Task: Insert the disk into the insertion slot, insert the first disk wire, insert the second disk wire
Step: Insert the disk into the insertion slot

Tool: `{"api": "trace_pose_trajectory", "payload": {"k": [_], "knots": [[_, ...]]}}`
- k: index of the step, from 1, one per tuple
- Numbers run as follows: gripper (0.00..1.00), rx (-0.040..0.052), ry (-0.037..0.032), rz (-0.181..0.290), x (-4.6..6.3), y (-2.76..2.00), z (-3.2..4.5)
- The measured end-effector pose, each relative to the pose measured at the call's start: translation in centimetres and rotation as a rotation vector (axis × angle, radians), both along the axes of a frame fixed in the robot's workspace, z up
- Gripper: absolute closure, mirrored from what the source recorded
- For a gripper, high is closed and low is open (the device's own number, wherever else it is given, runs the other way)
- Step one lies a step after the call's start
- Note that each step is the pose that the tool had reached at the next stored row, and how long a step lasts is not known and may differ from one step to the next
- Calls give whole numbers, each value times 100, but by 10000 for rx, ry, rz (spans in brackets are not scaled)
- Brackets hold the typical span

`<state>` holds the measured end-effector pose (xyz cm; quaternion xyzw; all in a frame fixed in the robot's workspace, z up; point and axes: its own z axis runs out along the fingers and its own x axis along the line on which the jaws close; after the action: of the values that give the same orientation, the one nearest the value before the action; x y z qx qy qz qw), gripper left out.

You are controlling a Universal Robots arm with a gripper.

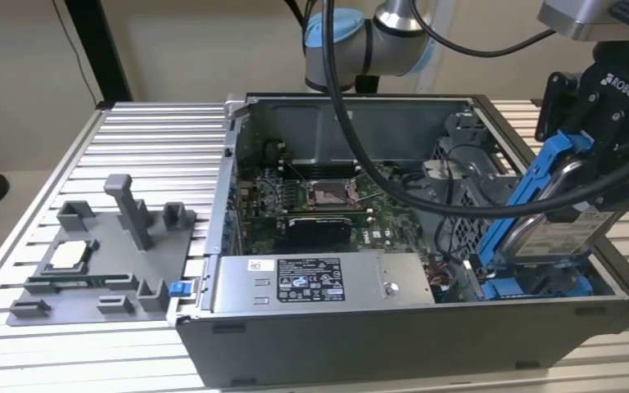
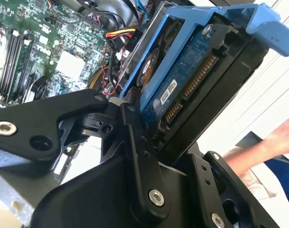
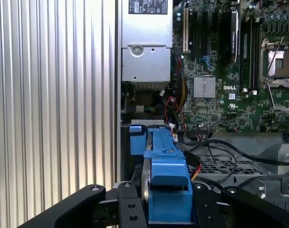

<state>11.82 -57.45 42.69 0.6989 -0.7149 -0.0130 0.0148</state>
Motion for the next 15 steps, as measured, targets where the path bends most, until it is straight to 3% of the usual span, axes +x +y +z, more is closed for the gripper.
{"api": "trace_pose_trajectory", "payload": {"k": [15], "knots": [[100, 6, 0, 0, 0, 0, -42]]}}
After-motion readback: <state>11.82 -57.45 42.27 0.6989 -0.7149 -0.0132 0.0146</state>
